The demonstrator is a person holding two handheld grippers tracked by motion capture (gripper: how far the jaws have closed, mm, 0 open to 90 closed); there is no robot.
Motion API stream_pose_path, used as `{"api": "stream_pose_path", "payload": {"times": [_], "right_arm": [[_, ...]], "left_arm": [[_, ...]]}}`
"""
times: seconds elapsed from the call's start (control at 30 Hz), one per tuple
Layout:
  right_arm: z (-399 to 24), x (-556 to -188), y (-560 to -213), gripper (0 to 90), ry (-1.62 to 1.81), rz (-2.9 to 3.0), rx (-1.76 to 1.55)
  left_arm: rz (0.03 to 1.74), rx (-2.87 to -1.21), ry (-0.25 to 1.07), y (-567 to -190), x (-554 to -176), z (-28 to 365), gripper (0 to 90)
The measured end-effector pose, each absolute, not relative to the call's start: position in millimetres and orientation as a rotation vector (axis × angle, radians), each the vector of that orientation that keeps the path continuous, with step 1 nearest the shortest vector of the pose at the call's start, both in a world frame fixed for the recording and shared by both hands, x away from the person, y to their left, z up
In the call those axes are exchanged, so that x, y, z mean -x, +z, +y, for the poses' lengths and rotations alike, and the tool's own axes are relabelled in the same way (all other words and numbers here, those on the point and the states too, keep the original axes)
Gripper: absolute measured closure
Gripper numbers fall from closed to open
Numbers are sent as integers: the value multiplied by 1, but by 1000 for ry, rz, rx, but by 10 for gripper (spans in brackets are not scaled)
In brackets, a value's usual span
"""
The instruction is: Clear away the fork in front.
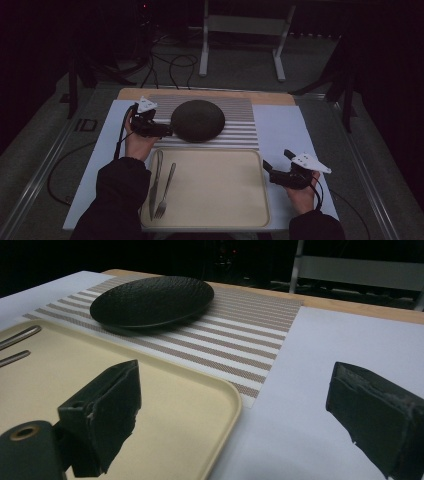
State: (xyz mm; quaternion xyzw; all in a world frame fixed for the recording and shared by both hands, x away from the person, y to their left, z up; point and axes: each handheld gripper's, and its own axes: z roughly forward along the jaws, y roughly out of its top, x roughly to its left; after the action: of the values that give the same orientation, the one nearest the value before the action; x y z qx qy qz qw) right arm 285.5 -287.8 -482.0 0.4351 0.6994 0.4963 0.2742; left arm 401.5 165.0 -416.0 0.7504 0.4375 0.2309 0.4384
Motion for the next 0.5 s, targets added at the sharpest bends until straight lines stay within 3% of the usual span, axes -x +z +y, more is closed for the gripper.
{"api": "stream_pose_path", "payload": {"times": [0.5], "right_arm": [[-289, -287, -483, 80, 1332, 1879, -1175]], "left_arm": [[1143, -1848, 561, -423, -420, 168, 0]]}}
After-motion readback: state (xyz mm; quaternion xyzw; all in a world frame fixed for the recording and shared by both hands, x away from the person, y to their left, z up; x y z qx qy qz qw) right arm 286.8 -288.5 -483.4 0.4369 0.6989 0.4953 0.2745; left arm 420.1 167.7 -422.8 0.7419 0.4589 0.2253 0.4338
